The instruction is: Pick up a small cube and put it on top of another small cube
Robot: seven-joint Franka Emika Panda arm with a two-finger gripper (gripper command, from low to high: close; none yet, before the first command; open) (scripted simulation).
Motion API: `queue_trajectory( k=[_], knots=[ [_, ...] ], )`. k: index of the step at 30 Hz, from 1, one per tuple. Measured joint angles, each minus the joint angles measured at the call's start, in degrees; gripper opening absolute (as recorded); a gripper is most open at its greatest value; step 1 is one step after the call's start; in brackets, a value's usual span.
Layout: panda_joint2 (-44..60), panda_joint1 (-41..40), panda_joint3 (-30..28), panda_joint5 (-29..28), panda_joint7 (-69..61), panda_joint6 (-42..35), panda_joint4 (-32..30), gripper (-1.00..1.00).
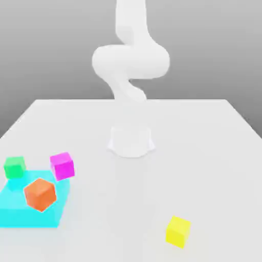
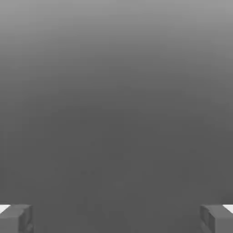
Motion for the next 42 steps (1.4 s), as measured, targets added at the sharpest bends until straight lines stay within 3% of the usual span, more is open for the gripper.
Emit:
queue_trajectory(
  k=[8, 14, 20, 24, 29, 30, 37, 42],
  knots=[
    [17.0, 1.7, 3.1, 5.8, 8.8, 7.9, -4.8, 0.0],
    [29.5, 2.4, 6.6, 6.6, 17.7, 13.8, -8.4, 0.0],
    [41.9, 3.9, 9.0, 2.0, 30.5, 20.1, -12.1, 0.0],
    [50.0, 7.8, 5.6, -3.7, 40.7, 24.3, -14.4, 0.0],
    [60.4, 10.2, 3.0, -7.2, 44.6, 32.0, -13.2, 0.0],
    [62.2, 10.5, 2.6, -7.5, 44.9, 33.5, -12.8, -1.0],
    [62.6, 10.6, 2.5, -7.6, 45.0, 33.8, -12.8, -1.0],
    [53.6, 9.5, 4.1, -5.6, 43.5, 26.7, -14.6, -1.0]
  ],
)
